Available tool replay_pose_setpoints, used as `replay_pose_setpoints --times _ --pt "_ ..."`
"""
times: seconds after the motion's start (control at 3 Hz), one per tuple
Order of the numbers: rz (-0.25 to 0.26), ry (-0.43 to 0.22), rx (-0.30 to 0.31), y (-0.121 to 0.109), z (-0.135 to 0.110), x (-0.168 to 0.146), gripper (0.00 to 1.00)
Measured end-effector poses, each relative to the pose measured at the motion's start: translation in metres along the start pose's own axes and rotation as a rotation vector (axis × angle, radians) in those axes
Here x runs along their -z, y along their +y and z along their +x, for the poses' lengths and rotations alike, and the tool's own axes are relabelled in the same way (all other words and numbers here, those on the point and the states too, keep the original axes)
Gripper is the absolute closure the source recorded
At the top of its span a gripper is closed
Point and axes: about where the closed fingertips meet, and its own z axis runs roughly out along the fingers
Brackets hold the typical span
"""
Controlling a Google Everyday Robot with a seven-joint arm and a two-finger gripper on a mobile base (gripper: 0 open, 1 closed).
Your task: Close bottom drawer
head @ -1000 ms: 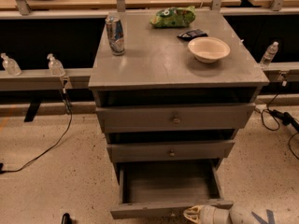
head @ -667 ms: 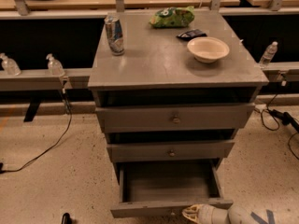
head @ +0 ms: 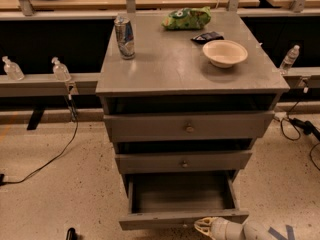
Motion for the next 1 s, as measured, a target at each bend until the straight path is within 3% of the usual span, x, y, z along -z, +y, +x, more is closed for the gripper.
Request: replay_pose_setpoints --times 0.33,1.0 --pt "0.0 0.0 0.0 0.0 0.0 0.0 1.0" --pt "0.022 -0.073 0.147 0.006 0.022 -0.034 1.0"
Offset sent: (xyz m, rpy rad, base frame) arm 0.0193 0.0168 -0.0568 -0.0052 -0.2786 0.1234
